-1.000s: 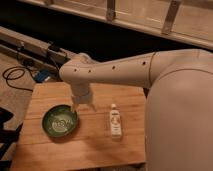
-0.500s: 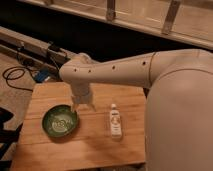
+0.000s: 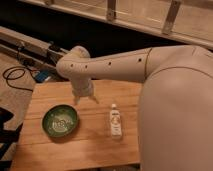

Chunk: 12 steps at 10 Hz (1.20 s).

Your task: Place the bottle in the ceramic bowl

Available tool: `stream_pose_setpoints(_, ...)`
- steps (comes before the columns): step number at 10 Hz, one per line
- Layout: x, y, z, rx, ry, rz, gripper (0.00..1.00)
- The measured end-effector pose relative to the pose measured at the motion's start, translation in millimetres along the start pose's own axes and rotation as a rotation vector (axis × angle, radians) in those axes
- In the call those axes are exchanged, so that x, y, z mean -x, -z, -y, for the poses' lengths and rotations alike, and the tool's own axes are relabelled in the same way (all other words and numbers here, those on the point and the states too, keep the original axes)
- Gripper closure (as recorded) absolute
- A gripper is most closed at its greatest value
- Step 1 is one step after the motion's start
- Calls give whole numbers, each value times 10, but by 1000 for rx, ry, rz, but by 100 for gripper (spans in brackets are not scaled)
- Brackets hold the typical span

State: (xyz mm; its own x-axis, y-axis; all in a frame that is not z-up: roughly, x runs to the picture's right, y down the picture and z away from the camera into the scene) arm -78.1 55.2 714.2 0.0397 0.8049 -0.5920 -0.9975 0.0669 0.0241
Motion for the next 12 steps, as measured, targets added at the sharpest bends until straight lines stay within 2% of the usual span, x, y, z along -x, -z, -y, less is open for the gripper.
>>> stream_pose_setpoints(1, 98, 4, 249, 5, -10, 24, 35)
stream_pose_setpoints(3, 107, 44, 659, 24, -33, 73, 35)
stream_pose_setpoints(7, -140, 35, 1125, 51, -79, 117, 35)
stream_pose_setpoints(12, -141, 24, 1069, 59, -62, 109, 35)
